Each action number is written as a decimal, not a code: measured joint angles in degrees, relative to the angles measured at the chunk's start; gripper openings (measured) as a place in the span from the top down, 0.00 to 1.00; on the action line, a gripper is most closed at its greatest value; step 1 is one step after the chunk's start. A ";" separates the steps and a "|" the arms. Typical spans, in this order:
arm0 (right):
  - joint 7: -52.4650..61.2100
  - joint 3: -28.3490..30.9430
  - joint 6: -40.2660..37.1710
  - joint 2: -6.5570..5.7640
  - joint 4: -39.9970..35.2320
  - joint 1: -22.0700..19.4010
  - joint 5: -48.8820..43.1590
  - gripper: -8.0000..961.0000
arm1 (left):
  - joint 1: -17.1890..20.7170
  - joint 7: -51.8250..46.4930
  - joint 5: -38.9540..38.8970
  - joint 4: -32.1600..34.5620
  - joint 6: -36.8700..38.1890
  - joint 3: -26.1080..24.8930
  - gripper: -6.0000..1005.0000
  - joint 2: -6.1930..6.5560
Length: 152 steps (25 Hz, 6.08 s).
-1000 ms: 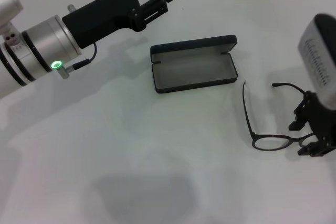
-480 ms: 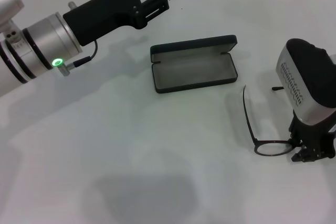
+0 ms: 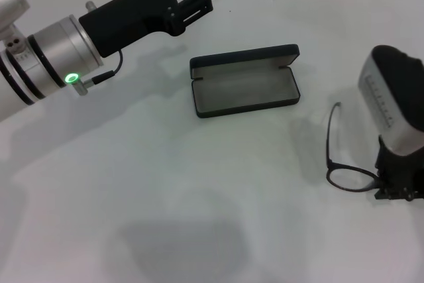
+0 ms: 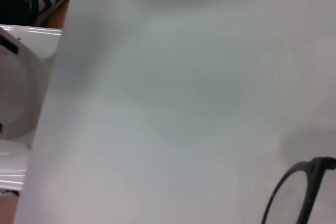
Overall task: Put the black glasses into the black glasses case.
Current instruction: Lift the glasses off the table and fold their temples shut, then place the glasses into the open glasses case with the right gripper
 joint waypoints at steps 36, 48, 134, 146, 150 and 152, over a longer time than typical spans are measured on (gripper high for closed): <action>-70.47 16.19 9.41 0.30 24.56 -24.51 62.70 0.88 | -12.45 -10.43 21.73 0.29 11.38 0.00 0.47 0.80; -69.00 13.61 9.60 0.23 23.30 -23.61 62.33 0.88 | -15.02 -12.82 29.64 0.33 12.61 0.09 0.47 -0.13; -69.63 -23.88 72.73 0.37 1.05 -28.17 74.63 0.87 | -2.02 -0.29 3.38 2.66 1.38 0.00 0.46 0.85; -70.11 -43.22 107.35 0.50 2.37 -21.09 72.85 0.87 | -3.60 0.08 3.21 2.61 0.67 0.00 0.45 0.33; -69.96 -43.55 107.80 0.52 2.88 -20.40 74.58 0.87 | -3.68 0.20 3.21 2.61 0.60 0.00 0.45 0.20; -70.02 -43.76 108.00 0.52 3.41 -20.01 75.02 0.87 | -3.73 0.25 3.23 2.61 0.55 0.00 0.44 0.15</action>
